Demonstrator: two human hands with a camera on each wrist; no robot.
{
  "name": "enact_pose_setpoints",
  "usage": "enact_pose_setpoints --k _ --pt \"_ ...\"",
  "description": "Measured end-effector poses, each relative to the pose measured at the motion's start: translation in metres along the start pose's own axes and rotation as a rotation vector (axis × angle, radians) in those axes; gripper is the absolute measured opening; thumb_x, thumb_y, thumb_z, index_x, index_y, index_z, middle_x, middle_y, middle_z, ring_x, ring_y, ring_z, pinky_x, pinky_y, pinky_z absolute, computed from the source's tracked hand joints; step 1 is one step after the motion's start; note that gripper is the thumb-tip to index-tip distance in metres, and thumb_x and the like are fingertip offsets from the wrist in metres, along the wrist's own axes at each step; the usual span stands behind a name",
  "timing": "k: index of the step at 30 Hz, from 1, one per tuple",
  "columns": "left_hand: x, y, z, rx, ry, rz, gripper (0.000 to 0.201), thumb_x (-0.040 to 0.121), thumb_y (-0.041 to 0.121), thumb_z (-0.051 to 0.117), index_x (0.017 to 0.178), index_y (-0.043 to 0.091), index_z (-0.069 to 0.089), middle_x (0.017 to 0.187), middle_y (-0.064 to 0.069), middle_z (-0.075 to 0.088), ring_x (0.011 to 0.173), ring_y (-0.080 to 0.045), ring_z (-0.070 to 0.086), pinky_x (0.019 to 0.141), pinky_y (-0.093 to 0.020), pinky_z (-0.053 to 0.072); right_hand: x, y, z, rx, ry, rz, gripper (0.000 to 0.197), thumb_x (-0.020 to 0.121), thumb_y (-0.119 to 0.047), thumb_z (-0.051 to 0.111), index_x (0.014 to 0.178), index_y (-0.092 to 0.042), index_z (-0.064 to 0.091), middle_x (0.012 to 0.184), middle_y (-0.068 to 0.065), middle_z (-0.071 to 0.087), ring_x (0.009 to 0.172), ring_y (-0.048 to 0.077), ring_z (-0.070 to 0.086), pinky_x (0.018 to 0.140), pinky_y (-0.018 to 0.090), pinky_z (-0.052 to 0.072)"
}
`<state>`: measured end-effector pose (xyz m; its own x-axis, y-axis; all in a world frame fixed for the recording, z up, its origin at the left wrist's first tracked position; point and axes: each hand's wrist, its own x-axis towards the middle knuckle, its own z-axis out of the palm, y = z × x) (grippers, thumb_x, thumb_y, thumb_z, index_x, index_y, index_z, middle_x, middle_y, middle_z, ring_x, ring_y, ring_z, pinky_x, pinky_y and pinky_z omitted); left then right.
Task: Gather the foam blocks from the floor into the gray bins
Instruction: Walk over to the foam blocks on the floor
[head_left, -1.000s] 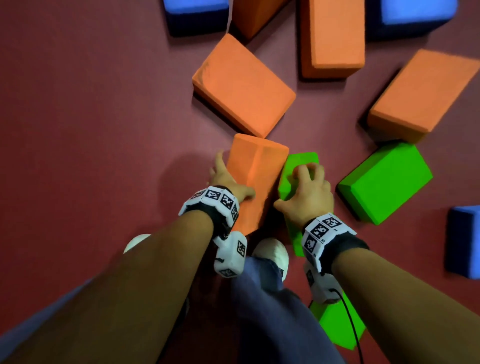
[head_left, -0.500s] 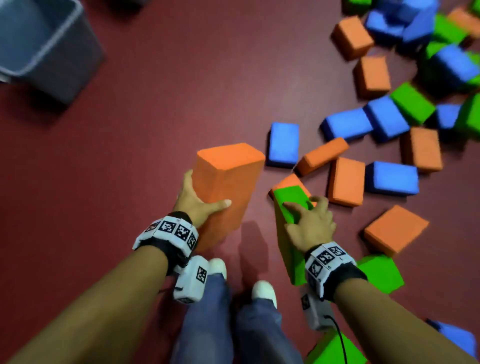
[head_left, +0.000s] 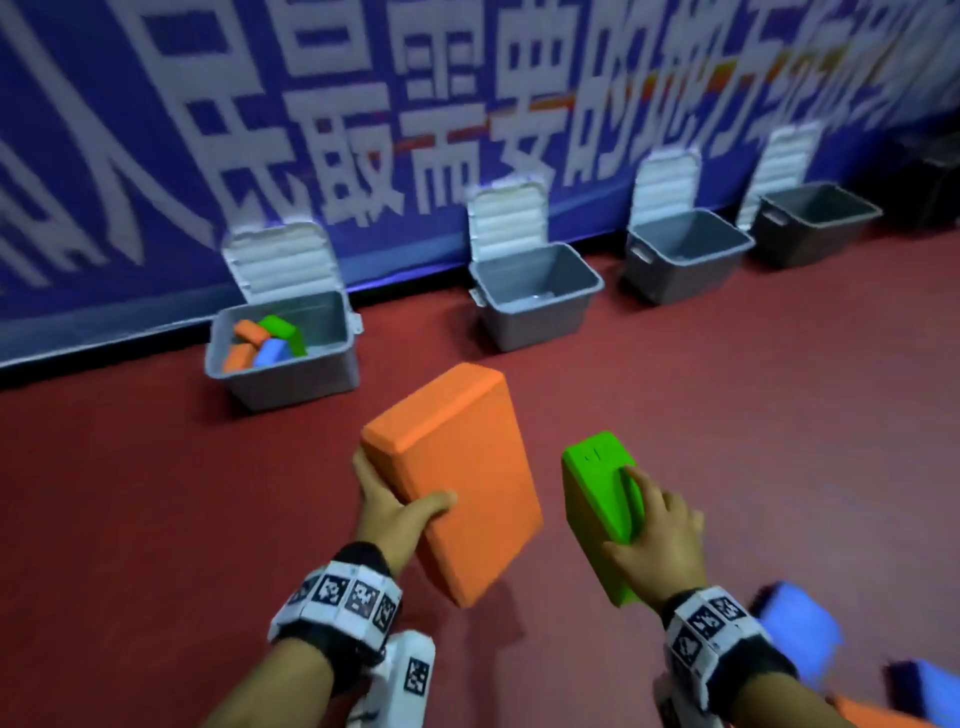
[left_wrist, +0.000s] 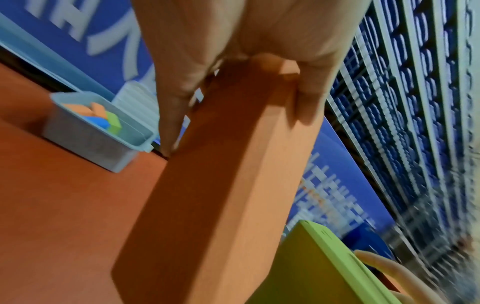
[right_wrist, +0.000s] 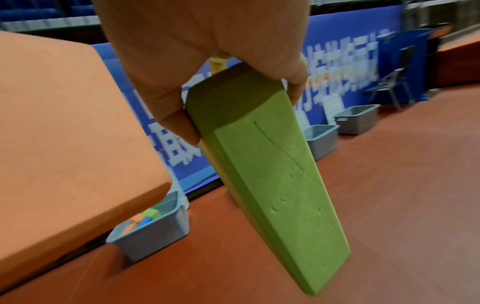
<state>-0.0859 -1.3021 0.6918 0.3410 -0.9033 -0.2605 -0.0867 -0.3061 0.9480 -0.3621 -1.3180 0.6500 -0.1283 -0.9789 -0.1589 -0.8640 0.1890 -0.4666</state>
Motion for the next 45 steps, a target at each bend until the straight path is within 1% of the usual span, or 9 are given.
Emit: enact_pose_setpoints --k 3,6,11,14,19,25,33,38,45 --pt "0.031 -0.002 -0.084 -0.102 0.128 -0.047 0.107 0.063 0.027 0.085 0.143 0.022 0.014 0.125 -0.001 0.045 0.109 -0.019 0.049 0.093 -0.03 0.035 0.027 -0.075 0.033 -0.058 -0.052 -0.122 0.095 0.047 -0.046 0.059 0.139 -0.03 0.042 0.119 0.008 0.054 0.109 0.034 0.047 0.087 0.035 0.03" --pt "0.063 -0.014 -0.17 -0.15 0.295 -0.095 0.108 0.039 0.048 0.067 0.135 0.022 0.024 0.124 -0.009 0.051 0.104 -0.025 0.051 0.092 -0.035 0.037 0.052 -0.154 0.069 -0.106 -0.113 -0.191 0.091 0.056 -0.042 0.069 0.141 -0.033 0.038 0.127 0.005 0.052 0.114 0.033 0.046 0.092 0.036 0.032" --pt "0.121 -0.034 -0.287 -0.126 0.387 -0.214 0.094 0.044 0.028 0.068 0.128 0.025 0.027 0.12 -0.011 0.052 0.102 -0.028 0.053 0.092 -0.038 0.041 0.092 -0.269 0.124 -0.119 -0.162 -0.264 0.093 0.054 -0.051 0.061 0.142 -0.034 0.035 0.13 0.004 0.053 0.115 0.032 0.049 0.094 0.039 0.037" --pt "0.167 -0.037 -0.33 -0.059 0.331 -0.243 0.106 0.038 0.034 0.073 0.133 0.029 0.026 0.125 -0.008 0.05 0.11 -0.029 0.051 0.097 -0.041 0.041 0.117 -0.324 0.14 -0.109 -0.201 -0.281 0.091 0.065 -0.045 0.074 0.144 -0.035 0.03 0.135 0.005 0.049 0.118 0.031 0.046 0.096 0.038 0.037" --pt "0.256 -0.04 -0.358 -0.056 0.299 -0.261 0.104 0.039 0.026 0.077 0.13 0.035 0.027 0.12 -0.004 0.055 0.102 -0.026 0.056 0.093 -0.045 0.047 0.174 -0.392 0.16 -0.089 -0.191 -0.323 0.088 0.066 -0.044 0.073 0.143 -0.033 0.033 0.128 0.008 0.052 0.114 0.032 0.046 0.097 0.039 0.034" --pt "0.381 -0.037 -0.369 -0.157 0.357 -0.316 0.09 0.061 0.011 0.074 0.127 0.042 0.022 0.106 -0.001 0.051 0.077 -0.021 0.057 0.07 -0.047 0.056 0.283 -0.46 0.213 -0.127 -0.204 -0.328 0.078 0.073 -0.048 0.072 0.141 -0.031 0.037 0.132 0.008 0.052 0.119 0.03 0.048 0.098 0.037 0.031" --pt "0.566 -0.018 -0.382 -0.196 0.375 -0.401 0.098 0.064 0.008 0.084 0.134 0.031 0.02 0.112 -0.005 0.051 0.1 -0.028 0.055 0.092 -0.054 0.047 0.431 -0.563 0.261 -0.047 -0.342 -0.219 0.092 0.058 -0.033 0.067 0.142 -0.033 0.032 0.129 0.011 0.053 0.116 0.037 0.049 0.096 0.038 0.039" --pt "0.666 -0.02 -0.41 -0.228 0.457 -0.436 0.096 0.032 0.037 0.073 0.117 0.036 0.029 0.109 -0.005 0.057 0.096 -0.029 0.059 0.089 -0.053 0.05 0.512 -0.639 0.293 -0.107 -0.329 -0.199 0.089 0.064 -0.027 0.072 0.143 -0.034 0.03 0.123 0.012 0.053 0.112 0.038 0.048 0.094 0.038 0.04" --pt "0.825 -0.053 -0.448 -0.198 0.494 -0.416 0.092 0.038 0.017 0.07 0.123 0.013 0.034 0.114 -0.015 0.047 0.089 -0.029 0.054 0.08 -0.048 0.051 0.613 -0.741 0.39 -0.052 -0.279 -0.113 0.084 0.066 -0.021 0.074 0.141 -0.029 0.036 0.123 0.018 0.05 0.114 0.041 0.045 0.097 0.041 0.037"
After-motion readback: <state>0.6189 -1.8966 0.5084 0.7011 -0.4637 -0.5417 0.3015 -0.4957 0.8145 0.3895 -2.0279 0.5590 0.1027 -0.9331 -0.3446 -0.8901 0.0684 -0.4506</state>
